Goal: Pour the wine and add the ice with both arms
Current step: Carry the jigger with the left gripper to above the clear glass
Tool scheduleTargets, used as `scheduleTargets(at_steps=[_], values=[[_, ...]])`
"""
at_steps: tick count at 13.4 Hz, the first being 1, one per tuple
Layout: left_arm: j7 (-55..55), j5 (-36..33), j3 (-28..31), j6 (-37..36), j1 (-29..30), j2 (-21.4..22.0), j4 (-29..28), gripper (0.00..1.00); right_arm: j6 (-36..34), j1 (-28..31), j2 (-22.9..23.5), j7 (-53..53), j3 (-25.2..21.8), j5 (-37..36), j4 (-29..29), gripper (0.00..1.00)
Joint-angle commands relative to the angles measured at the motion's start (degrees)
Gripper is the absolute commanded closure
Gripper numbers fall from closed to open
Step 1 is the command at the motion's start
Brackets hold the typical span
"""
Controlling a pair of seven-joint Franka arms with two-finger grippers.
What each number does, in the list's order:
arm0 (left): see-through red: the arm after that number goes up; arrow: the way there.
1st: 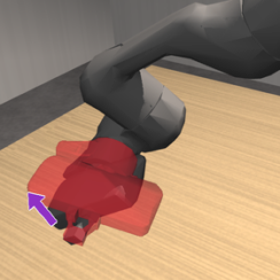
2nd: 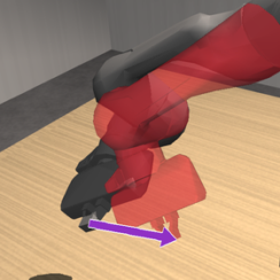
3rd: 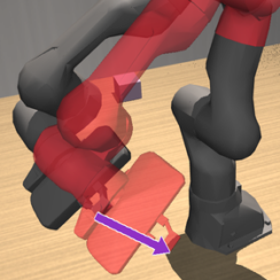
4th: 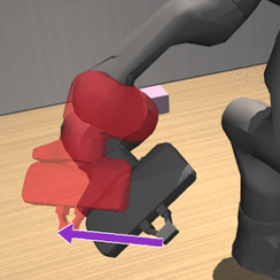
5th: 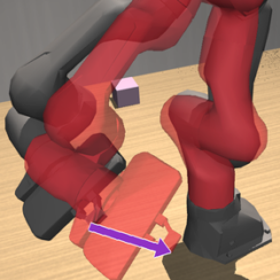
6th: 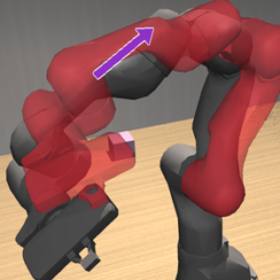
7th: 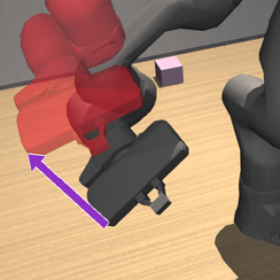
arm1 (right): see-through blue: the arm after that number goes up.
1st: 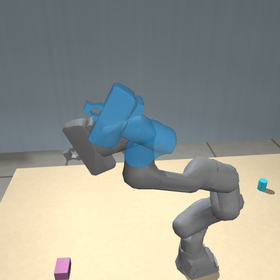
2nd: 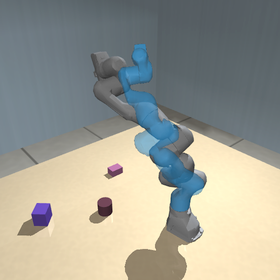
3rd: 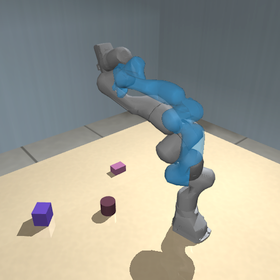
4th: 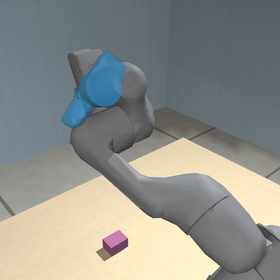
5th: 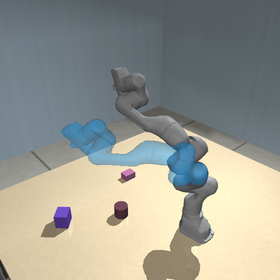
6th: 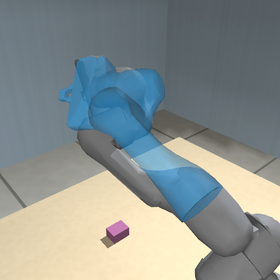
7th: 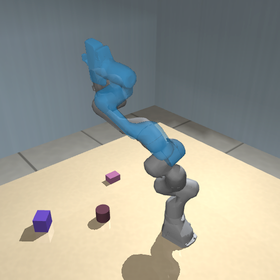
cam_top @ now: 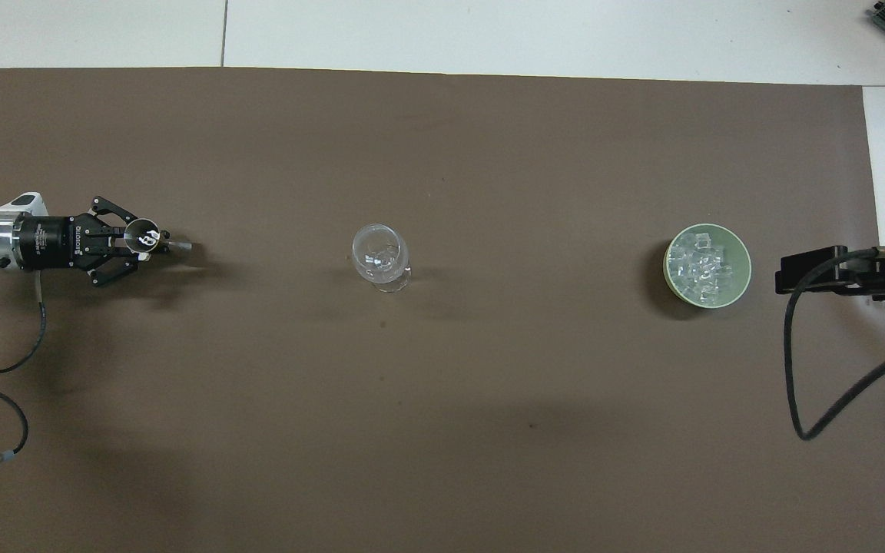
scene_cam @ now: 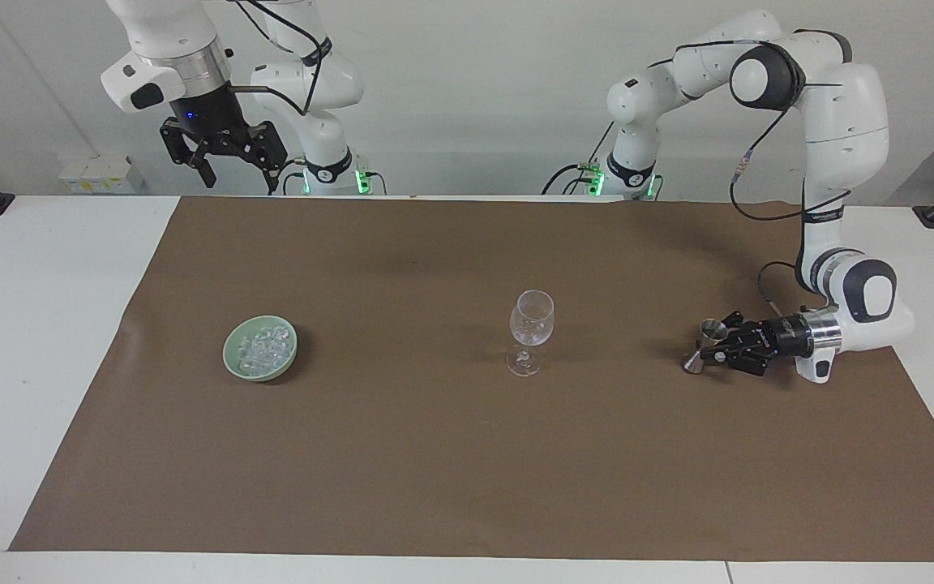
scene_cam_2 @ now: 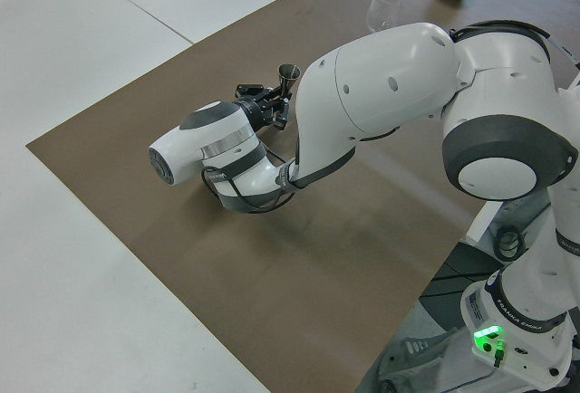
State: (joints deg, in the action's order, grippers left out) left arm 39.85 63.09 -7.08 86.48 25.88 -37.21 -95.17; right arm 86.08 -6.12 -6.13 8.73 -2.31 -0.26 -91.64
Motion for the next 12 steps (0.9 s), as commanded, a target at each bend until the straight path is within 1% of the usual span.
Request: scheduleTargets(at_steps=[1,6,12], values=[[3.2,-2.4,-0.6,-0.4,-0.8,2.0,2.1,1.00,-0.7,0.1,-0.6,-0.7,-0.3,0.5,-0.5,0.00],[5.7,-3.2,-2.1,0.4,-1.3,2.3,3.7,1.00,-0.7,0.1,-0.6,-0.8,-0.3,0.5,-0.5,0.00],[9.0,-3.2,-2.1,2.2,-3.9,3.3,4.7,1.00,-0.7,0.1,-0.6,-0.7,-0.3,0.5,-0.5,0.00]])
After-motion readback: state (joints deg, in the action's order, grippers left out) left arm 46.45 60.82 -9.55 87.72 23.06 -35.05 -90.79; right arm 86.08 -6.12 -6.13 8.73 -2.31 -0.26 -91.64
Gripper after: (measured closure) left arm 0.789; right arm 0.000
